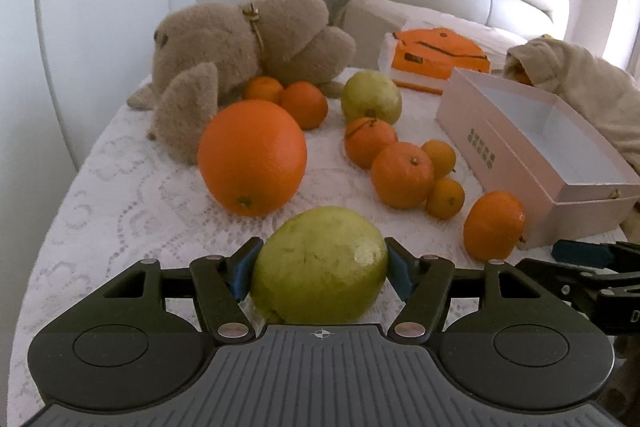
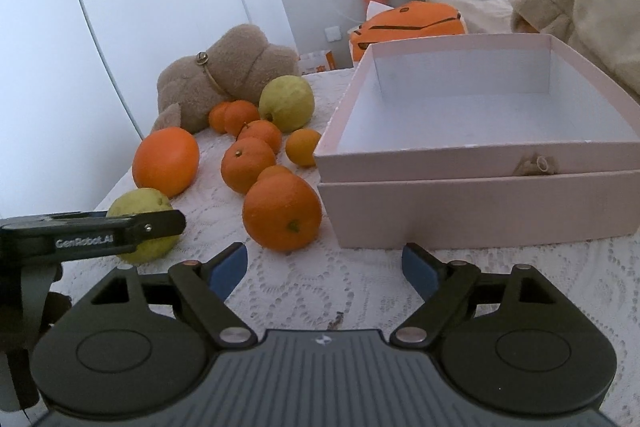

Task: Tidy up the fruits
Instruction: 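Move the left tool to the green pear and close its fingers on it, then lift the pear with the left tool while the right tool grasps an orange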

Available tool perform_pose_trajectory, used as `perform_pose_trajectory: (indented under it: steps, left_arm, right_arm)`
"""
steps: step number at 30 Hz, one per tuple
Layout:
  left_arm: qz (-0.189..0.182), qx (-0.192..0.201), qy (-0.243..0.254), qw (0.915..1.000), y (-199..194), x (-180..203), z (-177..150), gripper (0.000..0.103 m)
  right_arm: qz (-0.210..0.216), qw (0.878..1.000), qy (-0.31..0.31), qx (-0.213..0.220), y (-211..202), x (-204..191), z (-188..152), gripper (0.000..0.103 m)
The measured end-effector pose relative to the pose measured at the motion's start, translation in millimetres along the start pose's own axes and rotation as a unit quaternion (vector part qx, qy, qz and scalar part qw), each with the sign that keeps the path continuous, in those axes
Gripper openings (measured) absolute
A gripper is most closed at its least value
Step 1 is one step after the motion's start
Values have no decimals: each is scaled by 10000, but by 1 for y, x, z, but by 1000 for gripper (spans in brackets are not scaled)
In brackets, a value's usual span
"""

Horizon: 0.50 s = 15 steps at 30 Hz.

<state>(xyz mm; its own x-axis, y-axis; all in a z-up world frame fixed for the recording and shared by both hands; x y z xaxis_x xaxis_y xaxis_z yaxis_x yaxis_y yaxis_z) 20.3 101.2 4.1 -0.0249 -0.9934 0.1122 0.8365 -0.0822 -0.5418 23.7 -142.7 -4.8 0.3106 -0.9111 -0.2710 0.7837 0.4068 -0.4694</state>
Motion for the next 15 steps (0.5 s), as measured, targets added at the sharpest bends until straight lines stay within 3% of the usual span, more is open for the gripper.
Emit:
perform_pose_trajectory:
  steps: [7, 15]
  left_arm:
    - [55, 22, 279, 9996, -17, 11, -10, 69]
    - [134, 239, -152, 9995, -36, 7, -21, 69]
  right_arm:
    - [-11, 10000, 2, 1, 0, 0, 1, 86]
    - [-659, 9974, 289, 85, 1, 14, 10, 86]
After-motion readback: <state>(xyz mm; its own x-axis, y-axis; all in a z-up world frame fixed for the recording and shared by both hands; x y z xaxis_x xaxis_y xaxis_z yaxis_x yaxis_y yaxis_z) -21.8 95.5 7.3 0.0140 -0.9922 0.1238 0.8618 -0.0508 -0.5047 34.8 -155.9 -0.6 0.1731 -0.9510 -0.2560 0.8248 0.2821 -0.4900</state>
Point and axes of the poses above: each gripper's, at about its wrist camera, not at the fingertips, and y roughly the way its jaws point, x to its right, z to its top, the point moved 2 cm from there along y, roughly the way its jaws point, and after that the axes turned 8 degrees about x, right-handed, at the moved point
